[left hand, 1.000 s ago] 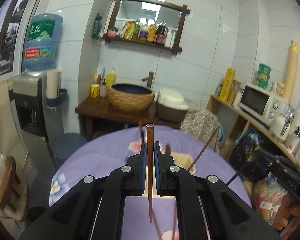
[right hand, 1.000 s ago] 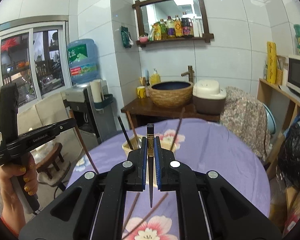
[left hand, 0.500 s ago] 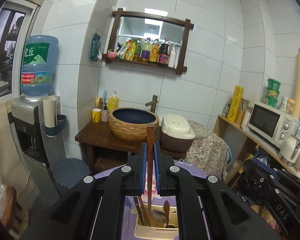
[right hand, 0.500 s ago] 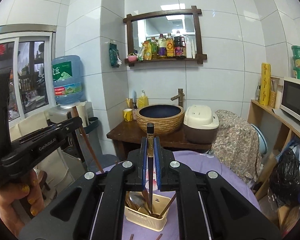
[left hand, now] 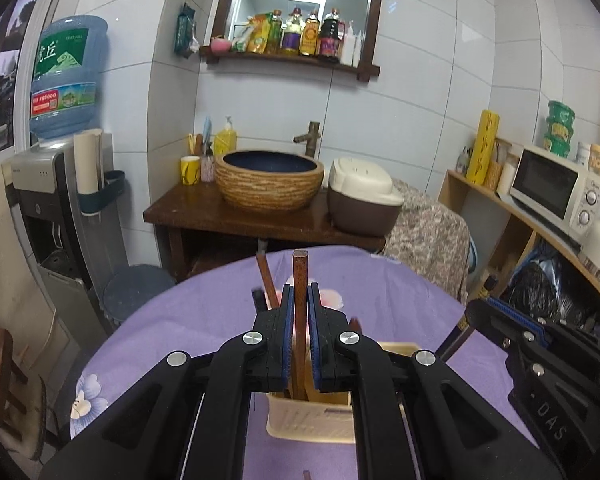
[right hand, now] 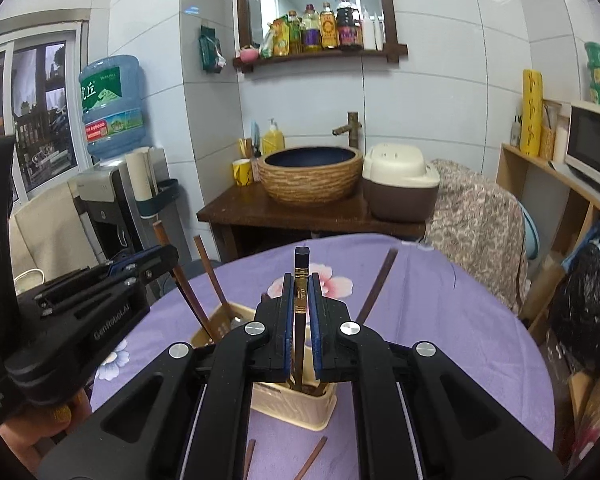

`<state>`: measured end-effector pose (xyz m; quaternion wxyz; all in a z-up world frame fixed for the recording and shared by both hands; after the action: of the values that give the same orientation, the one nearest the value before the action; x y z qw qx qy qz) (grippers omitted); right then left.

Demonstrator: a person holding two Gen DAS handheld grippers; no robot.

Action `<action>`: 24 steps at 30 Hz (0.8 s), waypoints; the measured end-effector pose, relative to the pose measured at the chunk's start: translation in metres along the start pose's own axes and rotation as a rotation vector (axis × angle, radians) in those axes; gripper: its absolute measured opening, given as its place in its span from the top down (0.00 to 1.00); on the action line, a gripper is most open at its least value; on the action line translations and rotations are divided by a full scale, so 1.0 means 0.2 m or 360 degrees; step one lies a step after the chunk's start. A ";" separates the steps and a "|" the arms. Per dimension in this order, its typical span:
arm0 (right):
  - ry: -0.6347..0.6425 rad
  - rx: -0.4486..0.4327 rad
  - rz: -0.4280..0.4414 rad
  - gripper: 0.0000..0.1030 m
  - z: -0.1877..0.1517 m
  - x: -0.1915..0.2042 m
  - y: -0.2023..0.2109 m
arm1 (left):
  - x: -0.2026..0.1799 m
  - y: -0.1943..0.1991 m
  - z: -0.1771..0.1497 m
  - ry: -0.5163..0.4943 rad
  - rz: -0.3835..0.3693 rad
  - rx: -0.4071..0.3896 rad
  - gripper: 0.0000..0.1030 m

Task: Organize utensils
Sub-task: 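Lower both chopsticks into the basket and open both grippers, then move both grippers back down to the last two brown chopsticks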

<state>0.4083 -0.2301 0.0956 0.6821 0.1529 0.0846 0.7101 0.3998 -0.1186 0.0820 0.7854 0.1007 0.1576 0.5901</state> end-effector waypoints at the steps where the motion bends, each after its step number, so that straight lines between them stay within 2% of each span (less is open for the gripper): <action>1: 0.0017 -0.0014 -0.0021 0.92 -0.01 -0.01 0.00 | 0.00 -0.01 -0.02 0.0000 -0.0002 0.0017 0.92; 8: 0.0031 -0.0054 -0.0030 0.91 -0.01 -0.01 0.00 | 0.02 -0.06 -0.13 0.0020 -0.0008 0.0091 0.92; 9: 0.0049 -0.0068 -0.0039 0.90 0.00 -0.01 0.01 | 0.03 -0.04 -0.12 0.0029 -0.0007 0.0078 0.92; 11: 0.0072 -0.0103 -0.0040 0.82 0.01 -0.01 0.04 | 0.02 -0.02 -0.12 0.0019 -0.0011 0.0064 0.91; 13: 0.0074 -0.0171 -0.0043 0.52 0.02 -0.01 0.09 | 0.01 0.04 -0.11 0.0012 -0.0034 0.0043 0.76; 14: 0.0068 -0.0202 -0.0048 0.50 0.03 -0.01 0.12 | 0.02 0.07 -0.10 0.0026 -0.0043 0.0021 0.57; 15: 0.0070 -0.0214 -0.0055 0.50 0.03 -0.01 0.15 | 0.02 0.13 -0.10 0.0049 -0.0055 -0.0021 0.44; 17: 0.0061 -0.0231 -0.0063 0.50 0.01 -0.01 0.20 | 0.03 0.22 -0.10 0.0054 -0.0056 -0.0066 0.42; 20: 0.0092 -0.0269 -0.0084 0.47 -0.01 0.00 0.27 | 0.06 0.31 -0.16 0.0062 -0.0028 -0.0093 0.31; 24: 0.0165 -0.0298 -0.0132 0.46 -0.06 0.02 0.36 | 0.12 0.38 -0.25 0.0043 0.0036 -0.0091 0.30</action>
<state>0.3359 -0.2284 0.1077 0.7170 0.0478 0.0594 0.6929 0.3198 -0.0762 0.0579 0.7789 0.0719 0.1501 0.6046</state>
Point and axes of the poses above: each gripper's, at about its wrist camera, not at the fingertips, and y roughly against the way its jaws point, x to its left, z to its top, the point moved 10 cm from there along -y, roughly the way its jaws point, and after that the axes turned 8 degrees about -x, right-handed, at the moved point
